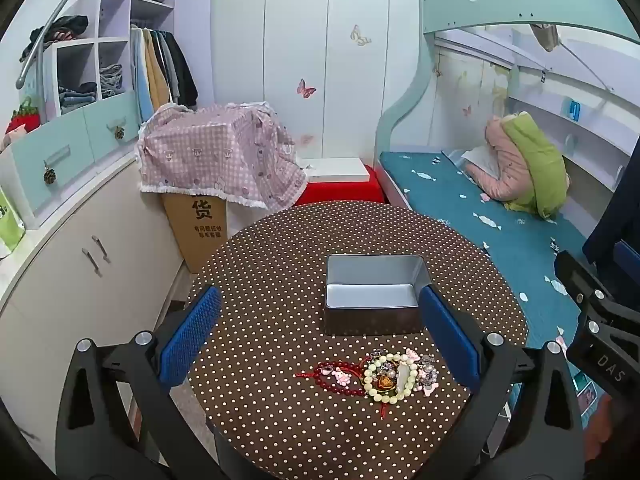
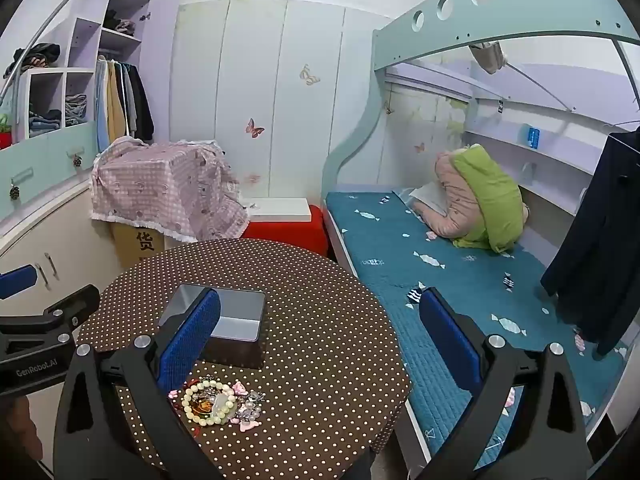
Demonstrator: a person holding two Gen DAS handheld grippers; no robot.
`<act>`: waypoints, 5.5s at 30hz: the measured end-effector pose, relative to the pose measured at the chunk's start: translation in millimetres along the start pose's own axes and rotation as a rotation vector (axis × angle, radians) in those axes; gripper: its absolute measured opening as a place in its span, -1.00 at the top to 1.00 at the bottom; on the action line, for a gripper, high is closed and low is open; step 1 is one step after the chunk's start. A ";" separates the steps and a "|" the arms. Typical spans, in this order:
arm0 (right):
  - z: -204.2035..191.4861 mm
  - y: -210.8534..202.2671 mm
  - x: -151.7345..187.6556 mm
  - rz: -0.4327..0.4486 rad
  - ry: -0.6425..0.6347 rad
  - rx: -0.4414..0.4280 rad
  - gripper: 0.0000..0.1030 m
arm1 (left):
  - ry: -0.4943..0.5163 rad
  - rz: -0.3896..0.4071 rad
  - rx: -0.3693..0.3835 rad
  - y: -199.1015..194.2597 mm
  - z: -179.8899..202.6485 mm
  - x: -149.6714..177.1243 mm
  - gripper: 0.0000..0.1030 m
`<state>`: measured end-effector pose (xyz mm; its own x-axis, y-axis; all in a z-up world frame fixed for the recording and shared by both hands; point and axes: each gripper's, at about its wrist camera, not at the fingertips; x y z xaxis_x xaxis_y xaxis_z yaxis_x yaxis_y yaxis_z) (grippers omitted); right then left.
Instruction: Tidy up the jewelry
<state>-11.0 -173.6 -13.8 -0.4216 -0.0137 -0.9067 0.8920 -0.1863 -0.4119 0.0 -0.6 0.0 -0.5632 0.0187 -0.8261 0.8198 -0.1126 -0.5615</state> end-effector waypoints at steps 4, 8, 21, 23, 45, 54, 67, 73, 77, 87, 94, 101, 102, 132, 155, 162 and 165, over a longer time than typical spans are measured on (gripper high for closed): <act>-0.5 -0.1 -0.4 0.001 -0.001 -0.001 -0.86 | -0.005 -0.005 -0.003 2.2 -0.4 -0.8 -0.91; -0.5 -0.2 -2.0 0.003 0.001 0.000 -0.86 | -0.011 -0.008 -0.007 6.0 -0.5 -3.0 -0.91; -13.7 2.7 -4.7 0.001 -0.010 -0.034 -0.86 | -0.020 0.001 -0.017 4.2 -8.7 1.0 -0.91; -14.9 3.3 -4.1 -0.001 -0.012 -0.038 -0.86 | -0.023 0.002 -0.021 3.8 -10.7 2.2 -0.91; -31.2 10.9 -6.8 -0.011 -0.046 -0.094 -0.86 | -0.057 -0.009 -0.058 4.7 -22.3 5.3 -0.91; -29.5 12.1 -5.1 -0.016 -0.038 -0.080 -0.86 | -0.053 -0.021 -0.043 6.5 -23.1 3.0 -0.91; -25.9 11.6 -4.5 -0.026 -0.038 -0.070 -0.86 | -0.049 -0.035 -0.039 9.6 -17.7 1.1 -0.91; -24.7 12.1 -4.0 -0.028 -0.039 -0.069 -0.86 | -0.051 -0.040 -0.039 9.7 -16.5 2.0 -0.91; -23.9 12.6 -3.2 -0.031 -0.037 -0.072 -0.86 | -0.053 -0.042 -0.039 11.1 -16.5 2.9 -0.91; -24.7 11.9 -1.4 -0.029 -0.045 -0.071 -0.86 | -0.050 -0.041 -0.036 12.0 -17.1 2.5 -0.91; -26.4 10.9 -3.3 -0.028 -0.048 -0.066 -0.86 | -0.048 -0.039 -0.034 11.9 -16.5 3.1 -0.91; -25.8 10.8 -3.1 -0.028 -0.049 -0.065 -0.86 | -0.047 -0.038 -0.028 11.9 -13.8 3.3 -0.91; -25.6 11.1 -2.9 -0.030 -0.048 -0.066 -0.86 | -0.046 -0.041 -0.025 12.6 -13.2 3.4 -0.91; -56.9 80.9 70.0 -0.446 -0.102 -0.228 -0.75 | -0.125 -0.436 0.030 112.1 -48.0 79.5 -0.90; -71.1 119.1 96.9 -0.609 -0.111 -0.346 0.45 | -0.125 -0.528 0.037 176.8 -50.6 100.1 -0.23; -66.9 126.7 96.1 -0.624 -0.068 -0.396 0.68 | -0.112 -0.522 0.069 176.0 -52.3 100.0 0.44; -65.2 127.6 96.4 -0.629 -0.049 -0.414 0.75 | -0.140 -0.524 0.111 174.9 -55.8 98.7 0.56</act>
<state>72.8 -134.6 -159.7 -0.8697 -0.0724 -0.4883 0.4651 0.2110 -0.8597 93.6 37.0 -182.4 -0.9075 -0.0313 -0.4190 0.4146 -0.2280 -0.8810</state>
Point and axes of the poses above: each gripper's, at about its wrist camera, not at the fingertips, and y roughly the way its jaws point, z to its right, x to its underside, and after that the axes turned 7 degrees about x, right-handed
